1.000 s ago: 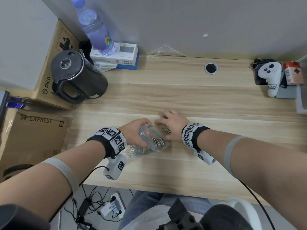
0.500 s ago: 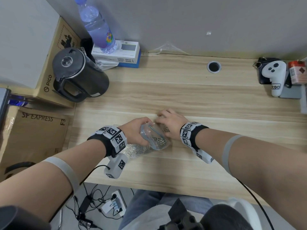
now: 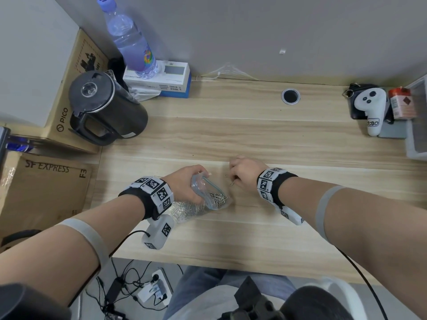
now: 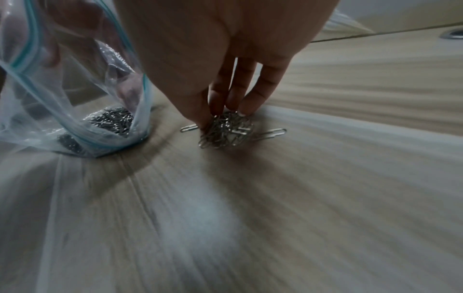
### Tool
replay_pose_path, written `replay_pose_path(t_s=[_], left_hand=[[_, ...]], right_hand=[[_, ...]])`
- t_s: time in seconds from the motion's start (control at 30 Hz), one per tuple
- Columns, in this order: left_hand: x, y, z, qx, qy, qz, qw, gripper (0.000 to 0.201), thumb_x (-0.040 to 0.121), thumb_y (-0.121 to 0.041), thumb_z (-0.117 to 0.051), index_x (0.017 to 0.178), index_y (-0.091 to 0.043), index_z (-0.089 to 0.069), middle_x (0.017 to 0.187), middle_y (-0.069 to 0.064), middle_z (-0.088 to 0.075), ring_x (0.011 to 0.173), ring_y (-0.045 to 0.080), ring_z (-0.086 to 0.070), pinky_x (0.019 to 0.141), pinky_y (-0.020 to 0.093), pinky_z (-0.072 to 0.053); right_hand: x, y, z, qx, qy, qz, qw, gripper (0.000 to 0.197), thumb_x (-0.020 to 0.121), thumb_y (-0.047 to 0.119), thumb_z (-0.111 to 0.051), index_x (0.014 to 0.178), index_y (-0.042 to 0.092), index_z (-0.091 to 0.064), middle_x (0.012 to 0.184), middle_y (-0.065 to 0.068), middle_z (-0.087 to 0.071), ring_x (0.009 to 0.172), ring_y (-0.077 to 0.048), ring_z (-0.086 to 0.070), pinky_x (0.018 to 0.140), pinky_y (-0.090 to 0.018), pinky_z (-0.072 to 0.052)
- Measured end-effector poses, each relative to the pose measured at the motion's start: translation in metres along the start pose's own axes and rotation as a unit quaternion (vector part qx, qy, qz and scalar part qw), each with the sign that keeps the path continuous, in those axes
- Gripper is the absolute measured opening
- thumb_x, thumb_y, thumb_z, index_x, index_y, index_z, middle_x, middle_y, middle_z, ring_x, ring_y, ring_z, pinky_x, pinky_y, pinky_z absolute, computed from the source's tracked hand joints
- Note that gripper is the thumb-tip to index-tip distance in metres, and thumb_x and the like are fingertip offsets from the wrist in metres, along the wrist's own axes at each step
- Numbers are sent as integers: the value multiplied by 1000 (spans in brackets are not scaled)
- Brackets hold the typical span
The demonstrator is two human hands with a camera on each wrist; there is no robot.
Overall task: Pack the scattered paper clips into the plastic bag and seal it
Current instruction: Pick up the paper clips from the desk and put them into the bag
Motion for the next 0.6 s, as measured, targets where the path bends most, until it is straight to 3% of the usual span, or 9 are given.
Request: replay_pose_path(t_s=[0.07, 0.13, 0.2, 0.27, 0.33, 0.47, 0.53, 0.6], left_hand=[[0, -1, 0, 7, 4, 7, 1000, 70, 48, -27, -80, 114, -28, -54, 95, 0, -64, 75, 16, -62, 73, 44, -59], [1, -1, 0, 10, 6, 11, 1000, 70, 45, -32, -80, 110, -32, -54, 93, 0, -65, 75, 16, -62, 74, 48, -59], [0, -2, 0, 13, 7, 12, 1000, 68, 43, -34, -79, 106, -36, -54, 90, 1, -65, 74, 16, -61, 74, 49, -59], [1, -3, 1, 22, 10, 10, 1000, 67, 43, -35, -79, 104, -37, -54, 90, 1, -66, 75, 18, -63, 76, 50, -58], [0, -4, 0, 27, 12, 10, 1000, 69, 43, -37, -79, 106, -36, -53, 90, -1, -66, 76, 17, -64, 78, 50, -59], [-1, -3, 1, 36, 4, 4, 999, 70, 44, -38, -82, 107, -35, -53, 91, -4, -66, 76, 12, -63, 76, 40, -59], [-2, -4, 1, 33, 5, 2, 999, 66, 50, -29, -85, 108, -34, -53, 90, -6, -65, 74, 10, -62, 72, 33, -56], [-1, -4, 1, 29, 7, 4, 1000, 62, 54, -22, -85, 106, -36, -53, 90, -6, -64, 73, 10, -61, 70, 32, -55]], right_hand=[[-8, -9, 8, 7, -18, -15, 1000, 12, 81, 17, -59, 85, 21, -70, 95, 5, -61, 102, -21, -54, 89, -36, -49], [-14, -17, 18, -1, -35, -21, 999, 16, 79, 24, -64, 95, 21, -67, 99, 4, -59, 102, -20, -52, 83, -32, -47], [-20, -27, 19, -14, -22, -35, 999, 43, 74, 33, -71, 114, 22, -61, 110, 3, -54, 108, -19, -46, 78, -31, -44], [-23, -38, 16, -16, 4, -52, 999, 70, 65, 36, -77, 129, 24, -52, 120, 4, -46, 113, -18, -40, 85, -35, -48], [-24, -42, 10, -15, 26, -63, 998, 82, 60, 35, -80, 134, 24, -48, 124, 4, -43, 114, -19, -40, 91, -37, -47], [-21, -40, 2, 16, 22, -70, 997, 79, 65, 28, -85, 136, 20, -49, 123, -2, -43, 114, -23, -44, 92, -29, -39], [-21, -35, -2, 44, 8, -68, 997, 76, 67, 30, -85, 135, 20, -50, 122, -4, -43, 111, -23, -46, 91, -29, -39], [-20, -29, -4, 55, -8, -62, 997, 74, 69, 35, -84, 133, 20, -52, 121, -5, -44, 110, -22, -45, 90, -30, -41]])
Point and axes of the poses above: each hand's wrist, its own x-axis towards the middle knuckle, its own z-axis out of the back of the hand, y = z × x, the point moved 9 cm from there along x, towards the middle knuckle
